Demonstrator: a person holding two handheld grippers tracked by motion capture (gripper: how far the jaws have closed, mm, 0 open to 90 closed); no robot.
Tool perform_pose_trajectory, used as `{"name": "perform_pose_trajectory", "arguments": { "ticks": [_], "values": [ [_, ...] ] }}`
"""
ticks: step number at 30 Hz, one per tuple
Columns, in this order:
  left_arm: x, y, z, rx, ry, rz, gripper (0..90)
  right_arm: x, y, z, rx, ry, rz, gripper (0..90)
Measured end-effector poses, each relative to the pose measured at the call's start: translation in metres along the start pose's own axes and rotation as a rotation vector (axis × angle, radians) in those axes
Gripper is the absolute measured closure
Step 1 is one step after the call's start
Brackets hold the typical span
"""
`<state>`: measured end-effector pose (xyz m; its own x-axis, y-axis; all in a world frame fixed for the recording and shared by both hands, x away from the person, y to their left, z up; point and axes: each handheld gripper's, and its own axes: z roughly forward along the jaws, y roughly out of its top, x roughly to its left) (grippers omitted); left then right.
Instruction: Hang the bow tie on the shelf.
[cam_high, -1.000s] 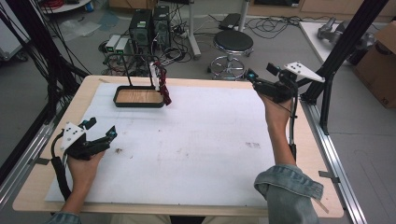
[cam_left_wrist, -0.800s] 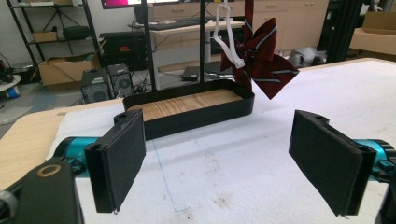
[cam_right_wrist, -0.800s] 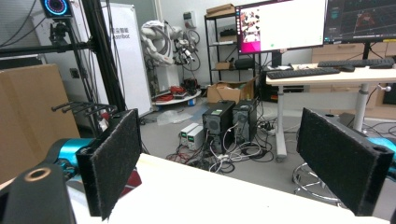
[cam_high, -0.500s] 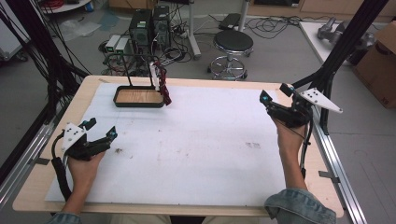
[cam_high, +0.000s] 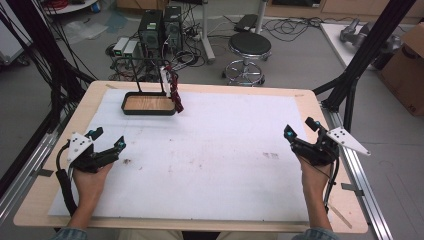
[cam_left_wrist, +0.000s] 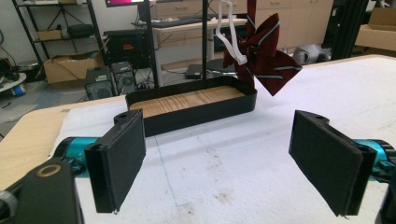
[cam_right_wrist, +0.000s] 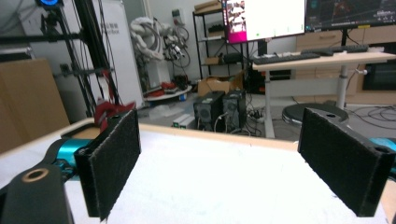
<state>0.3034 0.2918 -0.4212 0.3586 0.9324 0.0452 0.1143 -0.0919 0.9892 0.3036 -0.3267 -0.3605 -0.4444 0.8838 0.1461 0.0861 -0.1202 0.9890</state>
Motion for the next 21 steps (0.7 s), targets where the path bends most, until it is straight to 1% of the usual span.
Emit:
{"name": "perform_pose_trajectory", "arguments": {
  "ticks": [4, 7, 10, 13, 14, 16, 20, 21],
  "values": [
    [-0.001, 0.0, 0.001, 0.006, 0.002, 0.004, 19.0, 0.002, -0.017, -0.005, 0.026, 0.001, -0.007, 12.3],
    [0.0, -0.001, 0.0, 0.011, 0.009, 0.008, 19.0, 0.005, -0.029, -0.008, 0.046, 0.006, -0.024, 12.3],
    [0.0, -0.001, 0.0, 0.015, 0.015, 0.004, 19.0, 0.007, -0.041, -0.01, 0.073, 0.009, -0.02, 12.3],
    [0.0, -0.001, 0.0, 0.016, 0.015, 0.003, 18.9, 0.008, -0.054, -0.01, 0.091, 0.013, -0.006, 12.3],
    [-0.001, -0.002, 0.0, 0.018, 0.016, 0.004, 19.0, 0.007, -0.055, -0.009, 0.105, 0.011, 0.0, 12.3],
    [-0.001, -0.002, 0.0, 0.022, 0.014, 0.007, 18.9, 0.007, -0.058, -0.009, 0.106, 0.013, 0.016, 12.3],
    [-0.001, -0.002, 0.001, 0.027, 0.018, 0.007, 18.9, 0.006, -0.059, -0.01, 0.099, 0.015, 0.015, 12.3],
    [-0.001, -0.002, 0.001, 0.027, 0.018, 0.007, 18.9, 0.006, -0.06, -0.01, 0.105, 0.016, 0.02, 12.3]
  ]
}}
